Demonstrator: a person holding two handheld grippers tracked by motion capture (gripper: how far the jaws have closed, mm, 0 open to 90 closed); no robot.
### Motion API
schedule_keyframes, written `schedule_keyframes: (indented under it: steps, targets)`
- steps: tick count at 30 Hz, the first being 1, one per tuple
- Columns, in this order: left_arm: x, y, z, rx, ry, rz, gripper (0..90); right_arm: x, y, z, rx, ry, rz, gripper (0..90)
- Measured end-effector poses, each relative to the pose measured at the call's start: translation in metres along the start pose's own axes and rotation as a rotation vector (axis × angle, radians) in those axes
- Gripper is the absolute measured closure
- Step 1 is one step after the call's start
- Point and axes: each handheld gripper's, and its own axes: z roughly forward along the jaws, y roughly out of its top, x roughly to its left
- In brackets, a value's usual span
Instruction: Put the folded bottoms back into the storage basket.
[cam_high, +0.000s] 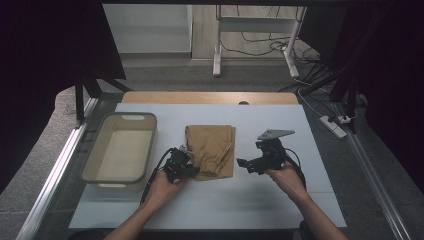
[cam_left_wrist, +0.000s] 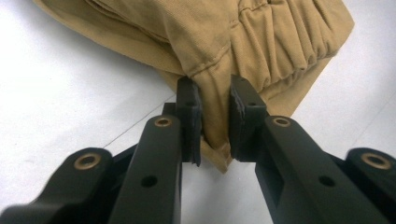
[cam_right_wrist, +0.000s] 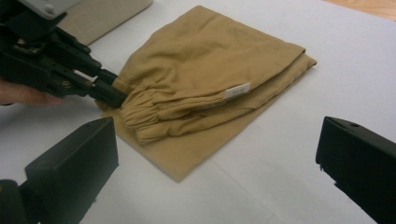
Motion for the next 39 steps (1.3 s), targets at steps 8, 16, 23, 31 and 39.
schedule_keyframes:
  steps: [8, 16, 23, 31, 39]
  targets:
    - [-0.001, 0.000, 0.000, 0.002, 0.011, 0.009, 75.2, -0.007, 0.005, 0.014, 0.015, -0.006, -0.001, 0.0]
    - [-0.001, 0.000, 0.000, 0.002, 0.011, 0.011, 75.2, -0.014, 0.011, 0.033, 0.043, -0.018, -0.012, 0.0]
    - [-0.001, 0.000, 0.000, 0.000, 0.011, 0.010, 75.2, -0.023, 0.018, 0.048, 0.063, -0.027, -0.005, 0.0]
    - [-0.002, 0.000, 0.000, 0.000, 0.016, 0.009, 75.1, -0.035, 0.027, 0.066, 0.079, -0.018, 0.044, 0.0]
    - [-0.002, 0.000, 0.000, 0.002, 0.015, 0.010, 75.1, -0.043, 0.035, 0.085, 0.099, -0.034, 0.074, 0.0]
